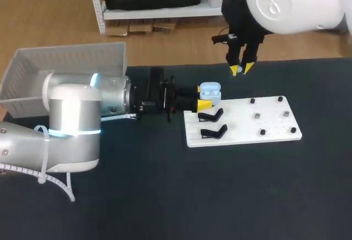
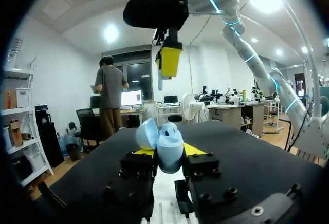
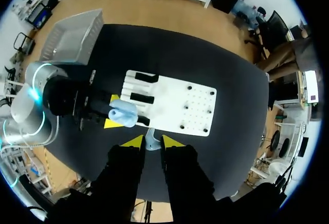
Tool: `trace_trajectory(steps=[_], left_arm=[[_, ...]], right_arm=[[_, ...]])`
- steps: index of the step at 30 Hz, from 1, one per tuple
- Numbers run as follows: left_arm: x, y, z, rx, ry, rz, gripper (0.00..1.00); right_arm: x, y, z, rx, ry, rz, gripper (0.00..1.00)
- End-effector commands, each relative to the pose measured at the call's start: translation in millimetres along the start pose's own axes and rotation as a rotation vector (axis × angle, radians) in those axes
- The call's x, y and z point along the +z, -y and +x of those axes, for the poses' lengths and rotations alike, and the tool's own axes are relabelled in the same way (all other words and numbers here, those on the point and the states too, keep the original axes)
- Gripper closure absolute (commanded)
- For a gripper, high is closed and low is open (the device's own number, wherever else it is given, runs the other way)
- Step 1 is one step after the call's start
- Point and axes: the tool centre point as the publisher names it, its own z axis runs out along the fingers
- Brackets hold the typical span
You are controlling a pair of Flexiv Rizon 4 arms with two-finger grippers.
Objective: Pick up each earbud case from the left stands, insert the matching earbuds, close the lid, and place the case in the box.
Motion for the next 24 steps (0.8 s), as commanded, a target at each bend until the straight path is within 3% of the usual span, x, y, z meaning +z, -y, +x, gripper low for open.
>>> trace_trajectory(steps=[1,9,14,19,24], left_arm=[[1,1.7,0.7,0.004,0.002,-0.008,1.0],[1,1.7,0.7,0.004,0.002,-0.008,1.0],[1,1.7,0.7,0.004,0.002,-0.008,1.0],[1,1.7,0.7,0.004,0.002,-0.008,1.0],[1,1.7,0.7,0.004,0.002,-0.008,1.0]], right_arm=[[-1,1,7,0.003,0.023,0.002,1.0],[-1,1,7,0.003,0.023,0.002,1.0],[2,-23,7,-0.169,-0.019,0.09,1.0],[8,-36,4,-0.296,-0.064,0.069,1.0],[12,-43,3,-0.332,-0.082,0.068,1.0]])
